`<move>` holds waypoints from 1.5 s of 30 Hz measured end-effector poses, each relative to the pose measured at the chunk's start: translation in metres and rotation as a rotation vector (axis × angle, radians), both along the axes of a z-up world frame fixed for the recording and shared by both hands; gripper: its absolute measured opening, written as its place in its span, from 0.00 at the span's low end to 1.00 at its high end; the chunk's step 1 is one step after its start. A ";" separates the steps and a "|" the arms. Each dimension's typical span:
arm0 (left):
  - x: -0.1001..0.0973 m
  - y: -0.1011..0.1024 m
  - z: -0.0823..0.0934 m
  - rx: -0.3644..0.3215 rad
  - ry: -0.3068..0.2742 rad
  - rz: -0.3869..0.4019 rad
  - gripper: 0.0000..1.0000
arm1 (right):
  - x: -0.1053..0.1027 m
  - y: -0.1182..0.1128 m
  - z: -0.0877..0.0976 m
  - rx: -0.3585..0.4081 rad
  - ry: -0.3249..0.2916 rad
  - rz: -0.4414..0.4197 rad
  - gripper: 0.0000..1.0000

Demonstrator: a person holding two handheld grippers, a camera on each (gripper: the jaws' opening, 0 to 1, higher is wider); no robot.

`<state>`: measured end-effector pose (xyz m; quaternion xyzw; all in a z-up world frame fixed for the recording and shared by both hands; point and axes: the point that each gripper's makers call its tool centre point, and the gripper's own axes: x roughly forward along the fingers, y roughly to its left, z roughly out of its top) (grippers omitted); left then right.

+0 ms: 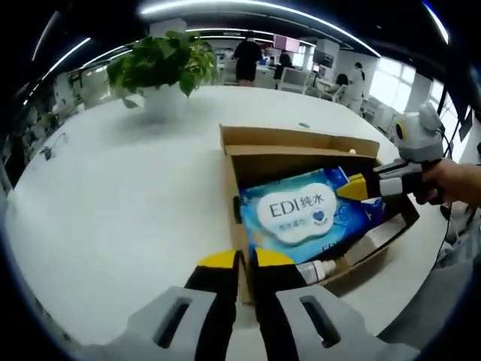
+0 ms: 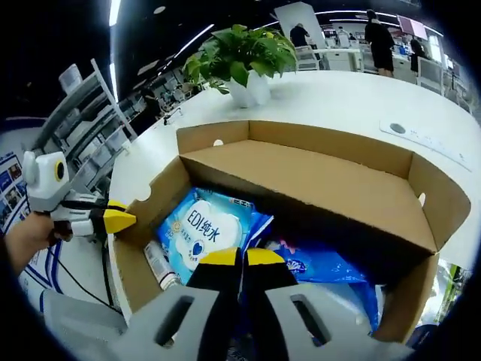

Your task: Operate the shoe box by opening the lid, removing the specified soft item, and placing it in the target area until the item is outside and the box remains undamaged.

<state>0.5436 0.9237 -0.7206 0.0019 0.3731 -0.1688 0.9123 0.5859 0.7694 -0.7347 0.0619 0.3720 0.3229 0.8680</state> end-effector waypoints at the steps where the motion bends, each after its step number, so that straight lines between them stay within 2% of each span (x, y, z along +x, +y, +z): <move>1: 0.000 0.000 0.000 0.000 0.000 -0.001 0.04 | 0.000 0.000 0.002 -0.003 -0.008 0.000 0.00; 6: 0.000 0.000 0.000 0.013 -0.001 -0.011 0.04 | 0.000 -0.008 0.010 -0.017 -0.041 -0.017 0.00; 17: 0.000 0.000 0.000 0.035 0.005 -0.028 0.04 | -0.001 -0.036 0.025 -0.011 -0.053 -0.093 0.00; 26: 0.001 -0.001 -0.001 0.054 0.013 -0.042 0.04 | -0.008 -0.051 0.029 0.001 -0.060 -0.129 0.00; 32: 0.001 -0.003 0.001 0.097 0.027 -0.074 0.05 | -0.011 -0.058 0.028 -0.004 -0.060 -0.139 0.00; 35: 0.004 -0.003 0.008 0.104 0.006 -0.076 0.05 | -0.012 -0.063 0.024 -0.010 -0.051 -0.148 0.00; 40: 0.010 -0.011 0.020 0.111 -0.023 -0.096 0.12 | -0.012 -0.067 0.019 -0.018 -0.045 -0.150 0.00; 45: 0.017 -0.033 0.029 0.092 -0.063 -0.141 0.12 | -0.012 -0.070 0.015 -0.020 -0.030 -0.155 0.00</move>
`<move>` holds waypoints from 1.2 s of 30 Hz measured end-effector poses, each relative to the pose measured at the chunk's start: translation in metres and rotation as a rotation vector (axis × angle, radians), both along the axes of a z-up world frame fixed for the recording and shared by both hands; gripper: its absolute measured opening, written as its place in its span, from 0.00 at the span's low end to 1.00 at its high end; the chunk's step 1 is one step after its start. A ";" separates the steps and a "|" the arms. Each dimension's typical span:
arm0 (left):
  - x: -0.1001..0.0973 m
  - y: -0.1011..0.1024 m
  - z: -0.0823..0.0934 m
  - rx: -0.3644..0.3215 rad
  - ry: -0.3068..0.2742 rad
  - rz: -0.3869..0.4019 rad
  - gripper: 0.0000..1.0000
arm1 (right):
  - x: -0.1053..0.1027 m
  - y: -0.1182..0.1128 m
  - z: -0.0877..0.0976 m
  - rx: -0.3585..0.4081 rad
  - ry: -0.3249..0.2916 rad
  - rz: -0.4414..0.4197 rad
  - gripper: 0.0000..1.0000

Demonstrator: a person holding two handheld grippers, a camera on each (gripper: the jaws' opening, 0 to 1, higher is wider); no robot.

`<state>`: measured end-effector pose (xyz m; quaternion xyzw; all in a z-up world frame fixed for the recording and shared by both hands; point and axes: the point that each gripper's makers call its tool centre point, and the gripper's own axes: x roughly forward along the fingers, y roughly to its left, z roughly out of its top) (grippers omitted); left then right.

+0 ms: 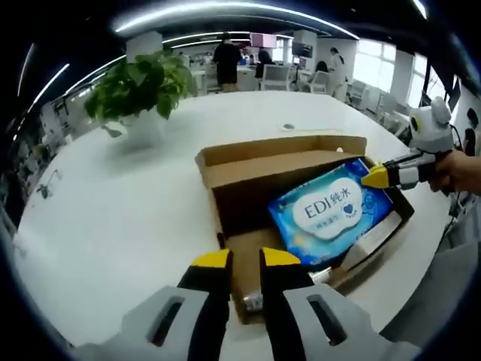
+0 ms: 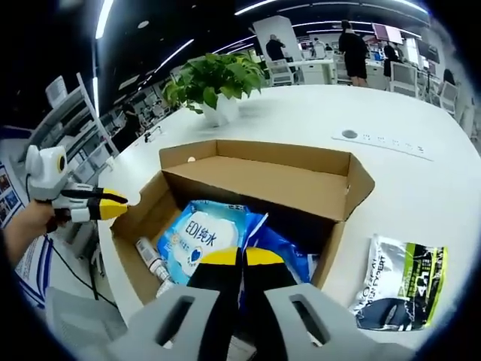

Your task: Operate the shoe box by opening the lid, removing the specified soft item, and placing it in the target area until the item is outside and the box remains undamaged.

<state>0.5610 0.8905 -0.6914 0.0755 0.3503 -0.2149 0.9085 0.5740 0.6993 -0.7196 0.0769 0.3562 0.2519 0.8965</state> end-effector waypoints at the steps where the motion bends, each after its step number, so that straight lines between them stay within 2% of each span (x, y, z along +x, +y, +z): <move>1: 0.000 -0.002 0.000 -0.001 0.000 -0.004 0.13 | 0.000 0.000 0.000 0.000 0.000 0.000 0.00; 4: 0.002 -0.014 -0.006 -0.013 0.018 -0.023 0.16 | 0.000 -0.001 -0.002 -0.008 0.002 0.001 0.00; 8: 0.000 -0.028 -0.022 -0.017 0.075 -0.070 0.19 | 0.000 -0.004 -0.005 -0.014 0.010 -0.002 0.00; 10: -0.001 -0.033 -0.036 -0.030 0.129 -0.081 0.21 | 0.000 -0.004 -0.006 -0.017 0.011 0.000 0.00; 18: -0.004 -0.045 -0.056 -0.081 0.246 -0.090 0.29 | -0.001 -0.005 -0.008 -0.028 0.005 0.012 0.00; 21: -0.001 -0.047 -0.061 -0.090 0.258 -0.095 0.28 | -0.001 -0.005 -0.008 -0.026 0.004 0.014 0.00; 26: 0.000 -0.058 -0.075 -0.194 0.358 -0.083 0.25 | -0.001 -0.005 -0.009 -0.022 0.006 0.012 0.00; 28: -0.001 -0.067 -0.074 -0.260 0.376 -0.070 0.22 | -0.001 -0.006 -0.009 -0.018 0.008 0.010 0.00; 30: 0.004 -0.065 -0.078 -0.284 0.389 -0.029 0.22 | -0.002 -0.006 -0.009 -0.012 0.011 0.006 0.00; 34: 0.005 -0.063 -0.079 -0.278 0.389 -0.001 0.16 | -0.001 -0.005 -0.008 0.008 0.020 -0.013 0.00; 36: 0.007 -0.061 -0.077 -0.271 0.378 0.006 0.09 | -0.001 -0.005 -0.008 0.007 0.020 -0.015 0.00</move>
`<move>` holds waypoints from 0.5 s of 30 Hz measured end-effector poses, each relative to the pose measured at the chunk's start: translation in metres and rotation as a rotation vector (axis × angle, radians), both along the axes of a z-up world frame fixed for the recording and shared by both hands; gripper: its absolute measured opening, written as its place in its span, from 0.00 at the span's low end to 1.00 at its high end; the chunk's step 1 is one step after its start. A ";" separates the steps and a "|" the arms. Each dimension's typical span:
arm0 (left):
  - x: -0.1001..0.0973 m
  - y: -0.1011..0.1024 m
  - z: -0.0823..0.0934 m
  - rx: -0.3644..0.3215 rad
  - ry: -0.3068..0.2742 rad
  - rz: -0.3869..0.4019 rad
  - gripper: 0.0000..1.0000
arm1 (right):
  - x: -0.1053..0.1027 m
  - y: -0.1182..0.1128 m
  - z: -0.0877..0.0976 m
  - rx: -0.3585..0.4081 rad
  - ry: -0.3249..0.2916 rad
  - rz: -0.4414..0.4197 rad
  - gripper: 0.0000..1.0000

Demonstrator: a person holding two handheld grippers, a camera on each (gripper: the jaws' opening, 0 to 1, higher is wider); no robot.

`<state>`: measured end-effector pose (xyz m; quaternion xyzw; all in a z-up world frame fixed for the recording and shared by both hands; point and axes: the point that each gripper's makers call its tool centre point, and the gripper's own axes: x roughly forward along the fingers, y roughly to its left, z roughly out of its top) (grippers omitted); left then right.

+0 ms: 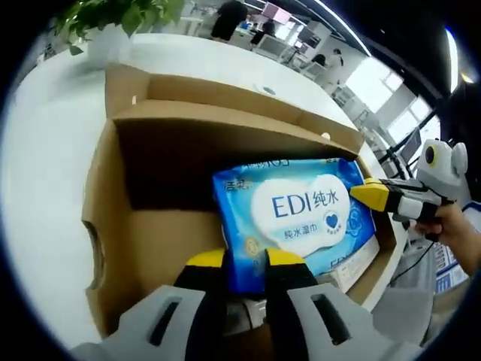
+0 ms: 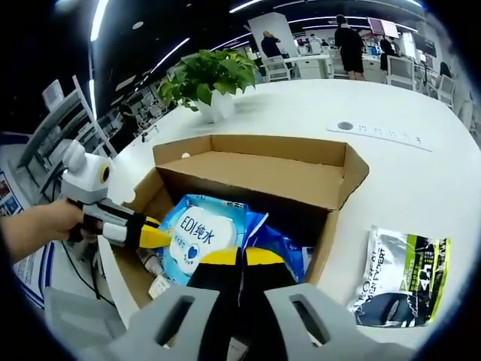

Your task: Operate the shoe box by opening the lid, removing the specified soft item, and placing it in the target area until the item is outside and the box remains undamaged.

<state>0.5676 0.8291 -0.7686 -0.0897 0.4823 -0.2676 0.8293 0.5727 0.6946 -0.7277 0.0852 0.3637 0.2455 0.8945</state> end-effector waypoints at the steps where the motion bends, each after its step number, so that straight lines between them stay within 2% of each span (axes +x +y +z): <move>1: 0.001 0.000 0.002 0.000 -0.009 0.002 0.07 | 0.000 0.000 0.000 0.002 0.002 -0.004 0.00; 7: -0.002 -0.001 0.005 -0.002 -0.006 0.017 0.03 | -0.002 0.001 0.004 0.011 0.006 -0.016 0.00; 15: -0.013 -0.002 0.025 0.000 -0.039 0.014 0.01 | -0.006 0.001 0.014 0.032 -0.001 -0.027 0.00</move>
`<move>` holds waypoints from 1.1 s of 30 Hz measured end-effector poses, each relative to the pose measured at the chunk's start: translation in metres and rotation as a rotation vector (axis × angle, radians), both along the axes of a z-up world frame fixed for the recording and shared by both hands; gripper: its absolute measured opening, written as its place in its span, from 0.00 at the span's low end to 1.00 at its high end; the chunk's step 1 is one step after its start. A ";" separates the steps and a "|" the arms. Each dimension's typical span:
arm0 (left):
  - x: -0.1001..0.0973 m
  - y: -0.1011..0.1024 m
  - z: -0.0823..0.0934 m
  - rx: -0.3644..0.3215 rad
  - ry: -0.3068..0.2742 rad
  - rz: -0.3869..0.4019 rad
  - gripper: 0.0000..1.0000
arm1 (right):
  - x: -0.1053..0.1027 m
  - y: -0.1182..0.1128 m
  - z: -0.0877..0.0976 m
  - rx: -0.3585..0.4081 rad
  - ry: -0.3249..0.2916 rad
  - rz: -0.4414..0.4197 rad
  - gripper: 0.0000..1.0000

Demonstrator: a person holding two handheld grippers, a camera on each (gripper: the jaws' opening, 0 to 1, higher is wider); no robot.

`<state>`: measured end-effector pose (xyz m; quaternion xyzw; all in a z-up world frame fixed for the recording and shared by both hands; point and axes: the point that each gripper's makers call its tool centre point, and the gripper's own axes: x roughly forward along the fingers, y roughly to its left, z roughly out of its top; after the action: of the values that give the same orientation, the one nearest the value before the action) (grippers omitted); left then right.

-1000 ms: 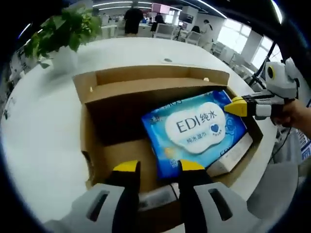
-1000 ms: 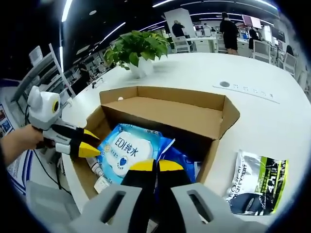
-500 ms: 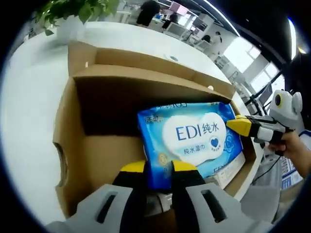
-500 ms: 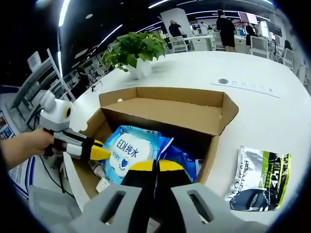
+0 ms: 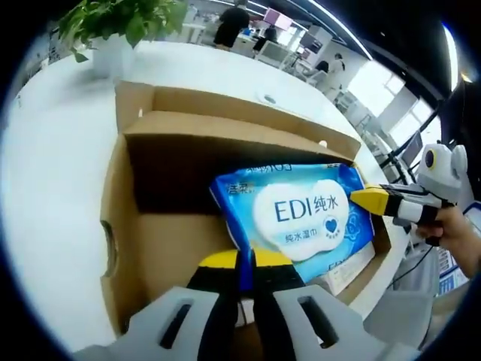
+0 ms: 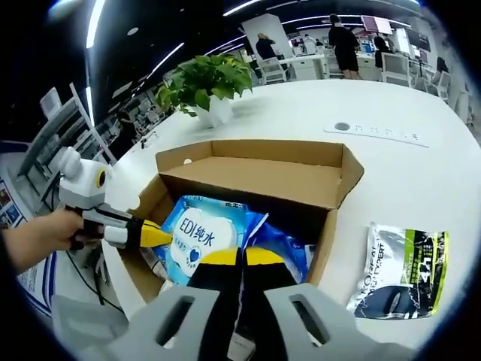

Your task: Operate the shoe box by opening the lid, removing the specified soft item, and placing it in the target area until the item is outside and the box remains undamaged.

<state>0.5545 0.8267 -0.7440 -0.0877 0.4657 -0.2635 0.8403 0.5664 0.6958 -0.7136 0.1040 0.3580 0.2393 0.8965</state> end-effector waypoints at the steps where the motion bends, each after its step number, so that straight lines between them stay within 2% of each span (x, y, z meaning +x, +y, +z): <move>1: -0.001 0.000 0.002 -0.001 -0.004 0.000 0.01 | 0.000 0.000 0.002 0.003 -0.003 -0.001 0.00; 22: -0.008 -0.008 0.050 -0.038 -0.088 0.007 0.00 | -0.008 -0.012 0.044 0.066 -0.049 -0.030 0.00; 29: -0.007 -0.019 0.070 -0.050 -0.135 -0.003 0.01 | -0.010 -0.024 0.062 0.083 -0.076 -0.053 0.00; 33: -0.008 -0.027 0.075 -0.064 -0.145 -0.001 0.01 | -0.013 -0.032 0.072 0.095 -0.082 -0.069 0.00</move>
<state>0.5466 0.7994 -0.6686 -0.0951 0.3949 -0.2844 0.8684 0.5539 0.6639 -0.6417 0.1490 0.3055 0.2289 0.9122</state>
